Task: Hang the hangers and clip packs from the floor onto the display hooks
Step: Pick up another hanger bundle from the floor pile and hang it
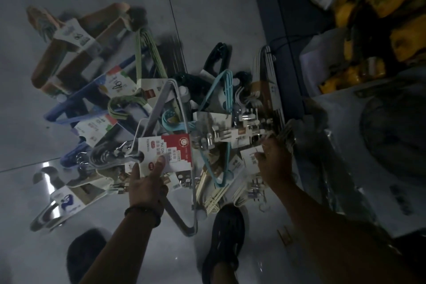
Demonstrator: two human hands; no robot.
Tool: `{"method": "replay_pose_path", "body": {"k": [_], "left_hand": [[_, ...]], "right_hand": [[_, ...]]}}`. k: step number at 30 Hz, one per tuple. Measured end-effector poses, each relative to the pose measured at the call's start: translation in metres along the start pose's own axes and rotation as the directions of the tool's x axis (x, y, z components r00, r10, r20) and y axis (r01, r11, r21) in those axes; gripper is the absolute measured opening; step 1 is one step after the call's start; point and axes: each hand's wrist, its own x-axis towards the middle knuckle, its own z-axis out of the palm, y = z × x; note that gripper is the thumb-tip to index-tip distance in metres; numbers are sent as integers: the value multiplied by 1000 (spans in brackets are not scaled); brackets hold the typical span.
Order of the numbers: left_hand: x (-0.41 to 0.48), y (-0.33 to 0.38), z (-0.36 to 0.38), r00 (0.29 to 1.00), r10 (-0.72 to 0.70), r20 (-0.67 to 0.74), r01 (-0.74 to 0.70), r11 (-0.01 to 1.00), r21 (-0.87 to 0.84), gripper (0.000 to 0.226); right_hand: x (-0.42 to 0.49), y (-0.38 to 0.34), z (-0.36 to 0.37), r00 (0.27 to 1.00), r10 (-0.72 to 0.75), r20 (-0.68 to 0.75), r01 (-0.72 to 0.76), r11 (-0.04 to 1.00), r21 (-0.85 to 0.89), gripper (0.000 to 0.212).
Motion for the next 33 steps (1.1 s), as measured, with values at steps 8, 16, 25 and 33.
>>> {"method": "replay_pose_path", "body": {"k": [8,16,25,33], "left_hand": [[0,-5,-1,999,-51,10,51,998,21,37],[1,3,-3,1000,7,-15,-6,999,44,34],[-8,39,-44,999,-10,51,10,1000,-4,24],[-64,103,-24,967,81,240,-56,993,-106,46]], "right_hand": [[-25,-9,-8,842,492,222,-407,849,-339,53],[-42,-106,73,863,75,500,35,978,-206,52],[-64,-128,86,962,163,217,-145,984,-101,45],[-64,-158,-9,972,79,221,-77,997,-21,35]]}}
